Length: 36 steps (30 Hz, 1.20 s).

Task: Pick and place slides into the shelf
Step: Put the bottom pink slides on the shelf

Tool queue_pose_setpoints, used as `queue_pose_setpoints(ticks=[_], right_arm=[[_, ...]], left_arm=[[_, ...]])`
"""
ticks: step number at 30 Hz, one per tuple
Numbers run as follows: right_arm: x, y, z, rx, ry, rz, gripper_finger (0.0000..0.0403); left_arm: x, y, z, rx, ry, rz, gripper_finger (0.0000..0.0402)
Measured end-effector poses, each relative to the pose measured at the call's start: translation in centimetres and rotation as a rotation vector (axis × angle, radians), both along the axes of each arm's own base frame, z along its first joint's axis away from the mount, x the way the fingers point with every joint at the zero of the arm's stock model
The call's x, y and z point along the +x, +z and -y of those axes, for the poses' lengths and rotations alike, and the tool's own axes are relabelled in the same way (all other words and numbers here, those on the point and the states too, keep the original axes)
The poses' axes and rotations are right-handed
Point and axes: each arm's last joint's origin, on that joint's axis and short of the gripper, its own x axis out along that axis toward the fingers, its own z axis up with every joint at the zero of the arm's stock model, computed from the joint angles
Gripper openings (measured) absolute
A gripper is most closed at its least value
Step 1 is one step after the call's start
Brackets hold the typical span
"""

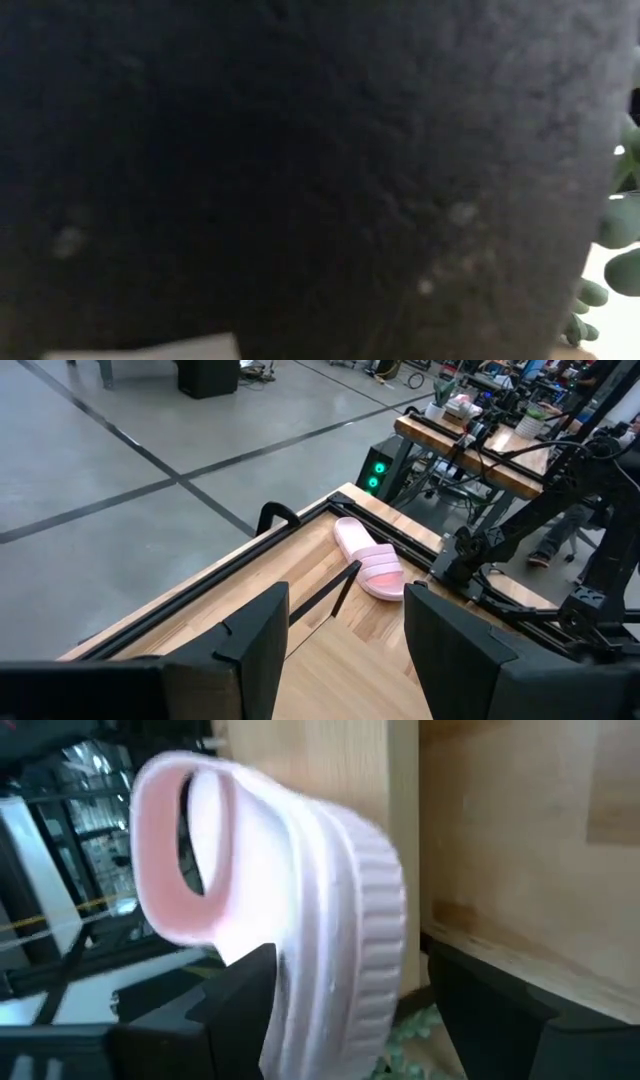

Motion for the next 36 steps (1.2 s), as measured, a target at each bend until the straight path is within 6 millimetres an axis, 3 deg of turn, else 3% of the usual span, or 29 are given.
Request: queue_pose_setpoints(ticks=[14,36], right_arm=[[0.8,-0.1,1.1,-0.02,-0.048,0.0,0.025],[-0.2,-0.4,0.2,0.006,-0.01,-0.043,0.025]], left_arm=[[0.0,0.0,0.0,0.002,0.007,0.0,0.0184],[0.0,0.0,0.0,0.009,0.003,-0.005,0.0184]])
